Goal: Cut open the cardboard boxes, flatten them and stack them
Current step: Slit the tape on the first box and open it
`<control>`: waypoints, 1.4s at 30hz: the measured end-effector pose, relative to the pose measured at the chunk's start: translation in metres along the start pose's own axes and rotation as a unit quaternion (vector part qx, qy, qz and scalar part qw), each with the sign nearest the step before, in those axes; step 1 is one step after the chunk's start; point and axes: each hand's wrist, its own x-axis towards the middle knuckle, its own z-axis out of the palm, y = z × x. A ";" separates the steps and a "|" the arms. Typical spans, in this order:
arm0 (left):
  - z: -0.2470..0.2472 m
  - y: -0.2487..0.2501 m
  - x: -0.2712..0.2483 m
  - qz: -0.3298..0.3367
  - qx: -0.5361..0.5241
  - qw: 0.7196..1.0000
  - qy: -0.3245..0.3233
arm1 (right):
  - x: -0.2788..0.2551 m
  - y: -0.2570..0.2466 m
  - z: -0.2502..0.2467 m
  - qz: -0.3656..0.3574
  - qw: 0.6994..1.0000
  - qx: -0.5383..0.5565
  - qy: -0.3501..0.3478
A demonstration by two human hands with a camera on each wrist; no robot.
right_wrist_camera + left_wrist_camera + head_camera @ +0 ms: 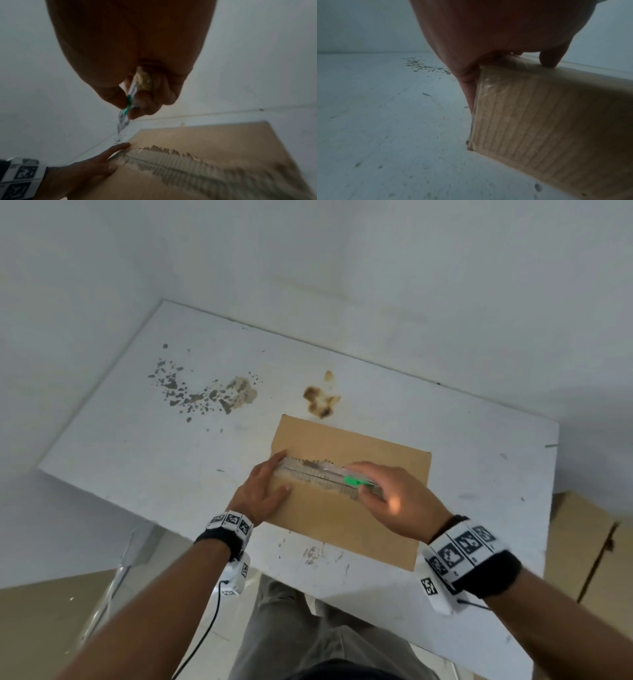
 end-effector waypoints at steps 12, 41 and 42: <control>0.004 -0.013 0.016 -0.007 0.020 0.999 0.045 | 0.090 -0.038 0.030 -0.063 0.968 -0.233 -0.066; 0.076 0.044 0.015 0.218 0.252 0.940 0.075 | 0.009 0.026 -0.003 0.144 0.955 -0.246 -0.076; 0.071 0.038 0.015 0.210 0.265 0.938 0.074 | 0.000 0.033 -0.009 0.160 0.953 -0.244 -0.075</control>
